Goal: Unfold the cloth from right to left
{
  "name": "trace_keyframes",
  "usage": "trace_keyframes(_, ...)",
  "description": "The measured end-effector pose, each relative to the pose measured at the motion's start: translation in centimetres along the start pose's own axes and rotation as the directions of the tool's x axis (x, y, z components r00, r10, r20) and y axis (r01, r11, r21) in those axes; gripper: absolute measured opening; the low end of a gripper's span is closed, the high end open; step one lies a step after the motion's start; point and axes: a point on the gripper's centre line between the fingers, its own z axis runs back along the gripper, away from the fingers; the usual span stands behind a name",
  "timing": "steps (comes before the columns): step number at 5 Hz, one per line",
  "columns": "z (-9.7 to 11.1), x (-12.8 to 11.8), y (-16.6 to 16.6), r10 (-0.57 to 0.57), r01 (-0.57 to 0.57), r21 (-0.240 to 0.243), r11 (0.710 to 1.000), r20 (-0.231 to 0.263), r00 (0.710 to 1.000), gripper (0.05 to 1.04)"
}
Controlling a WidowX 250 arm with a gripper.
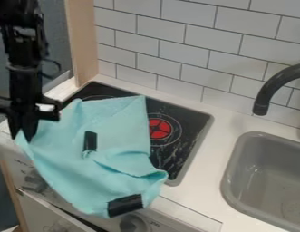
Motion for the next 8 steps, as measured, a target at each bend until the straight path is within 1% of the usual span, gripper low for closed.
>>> trace_keyframes(1,-0.2,0.1,0.0,0.039,-0.039,0.002,0.999,-0.017,0.999,0.243)
trace_keyframes(2,-0.2,0.0,0.0,0.049,-0.049,0.000,0.999,-0.023,0.999,0.510)
trace_keyframes(3,-0.2,-0.1,-0.1,0.044,-0.044,-0.004,0.999,-0.025,0.999,0.819)
trace_keyframes(4,-0.1,-0.1,-0.1,0.040,-0.040,-0.008,0.999,-0.025,0.999,1.019)
trace_keyframes(5,0.0,-0.3,-0.5,0.016,-0.017,-0.023,1.000,-0.040,0.999,1.008)
trace_keyframes(6,2.2,0.1,-1.0,0.018,-0.017,-0.044,0.999,0.014,1.000,0.999)
trace_keyframes(7,4.1,0.3,-1.9,-0.003,0.005,-0.048,0.999,0.037,0.999,0.999)
trace_keyframes(8,6.2,0.1,-2.3,-0.009,0.018,-0.083,0.996,0.103,0.995,0.999)
